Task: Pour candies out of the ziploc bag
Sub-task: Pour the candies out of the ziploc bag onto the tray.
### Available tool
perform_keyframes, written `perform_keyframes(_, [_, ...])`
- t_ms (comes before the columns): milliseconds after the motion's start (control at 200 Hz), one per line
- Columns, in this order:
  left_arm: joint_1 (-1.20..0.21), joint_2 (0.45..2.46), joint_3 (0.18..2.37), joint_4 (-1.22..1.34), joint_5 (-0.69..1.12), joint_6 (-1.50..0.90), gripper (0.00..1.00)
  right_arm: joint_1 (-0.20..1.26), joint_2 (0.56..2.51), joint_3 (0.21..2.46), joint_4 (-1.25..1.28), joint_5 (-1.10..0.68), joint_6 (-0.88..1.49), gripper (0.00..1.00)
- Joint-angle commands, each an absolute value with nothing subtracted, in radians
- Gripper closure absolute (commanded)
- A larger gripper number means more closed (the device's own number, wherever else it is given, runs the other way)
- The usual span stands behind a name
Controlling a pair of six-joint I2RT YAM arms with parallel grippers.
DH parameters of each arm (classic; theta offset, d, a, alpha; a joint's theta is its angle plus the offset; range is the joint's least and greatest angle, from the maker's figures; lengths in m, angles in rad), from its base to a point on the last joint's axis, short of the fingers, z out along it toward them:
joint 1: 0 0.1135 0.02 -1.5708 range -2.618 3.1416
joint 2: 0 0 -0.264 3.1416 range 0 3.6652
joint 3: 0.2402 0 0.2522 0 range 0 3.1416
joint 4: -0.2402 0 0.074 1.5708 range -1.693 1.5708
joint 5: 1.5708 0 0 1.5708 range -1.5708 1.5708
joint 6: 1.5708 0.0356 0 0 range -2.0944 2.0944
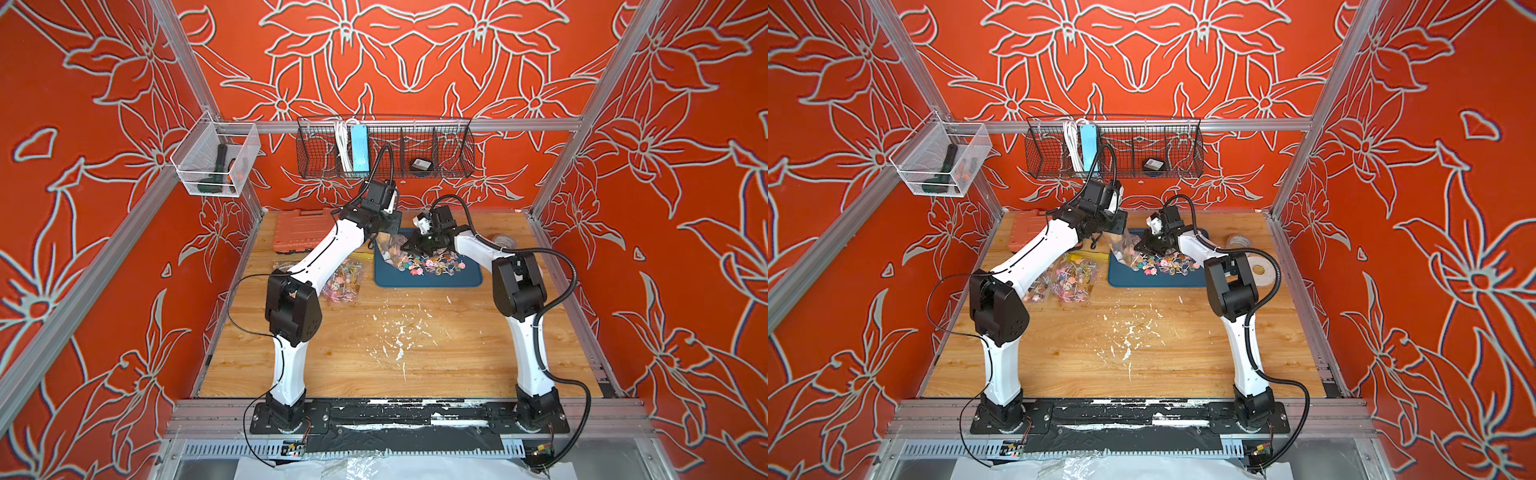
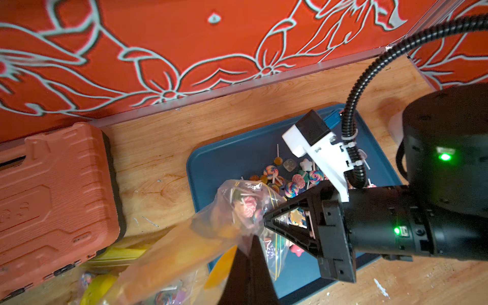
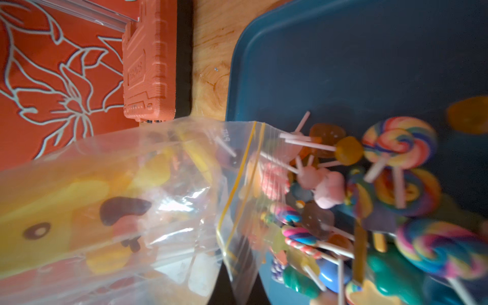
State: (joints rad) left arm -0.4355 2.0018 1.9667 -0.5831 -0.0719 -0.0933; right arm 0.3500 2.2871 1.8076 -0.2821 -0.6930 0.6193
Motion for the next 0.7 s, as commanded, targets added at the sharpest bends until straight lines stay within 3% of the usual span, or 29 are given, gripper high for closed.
perform_keyframes(0, [-0.421, 1.901, 2.017, -0.510, -0.119, -0.064, 1.00, 0.360, 2.349, 1.805, -0.344, -0.660, 0.640, 1.00])
perform_keyframes(696, [-0.432, 1.866, 2.056, -0.567, -0.121, -0.029, 1.00, 0.380, 2.344, 1.792, -0.244, -0.696, 0.668, 1.00])
